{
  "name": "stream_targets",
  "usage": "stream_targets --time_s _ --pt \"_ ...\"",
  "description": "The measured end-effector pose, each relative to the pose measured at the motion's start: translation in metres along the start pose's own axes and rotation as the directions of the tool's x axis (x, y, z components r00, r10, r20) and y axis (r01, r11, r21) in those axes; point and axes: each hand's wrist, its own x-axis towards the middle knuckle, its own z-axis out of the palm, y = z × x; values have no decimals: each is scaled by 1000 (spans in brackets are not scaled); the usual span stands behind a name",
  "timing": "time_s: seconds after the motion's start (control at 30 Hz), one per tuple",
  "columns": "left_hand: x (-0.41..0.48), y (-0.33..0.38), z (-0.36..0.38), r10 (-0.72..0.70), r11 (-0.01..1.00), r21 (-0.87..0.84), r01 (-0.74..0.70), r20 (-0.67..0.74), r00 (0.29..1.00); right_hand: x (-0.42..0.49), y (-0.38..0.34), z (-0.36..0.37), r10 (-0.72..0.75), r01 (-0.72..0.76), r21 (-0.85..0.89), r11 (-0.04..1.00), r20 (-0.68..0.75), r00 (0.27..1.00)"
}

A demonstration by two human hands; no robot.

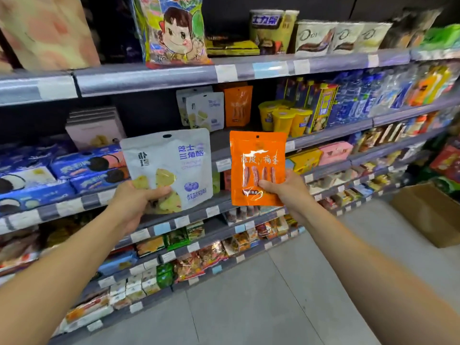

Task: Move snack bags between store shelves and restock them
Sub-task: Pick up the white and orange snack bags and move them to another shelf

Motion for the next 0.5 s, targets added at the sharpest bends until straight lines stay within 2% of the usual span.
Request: stream_targets --time_s 0.13,0.5 --pt "52 1 18 18 1000 -2 -18 -46 999 57 5 -4 0 1 -12 1000 23 1000" --pt "166 1 55 -20 998 -63 15 -78 997 210 6 -13 36 -34 38 999 -68 997"
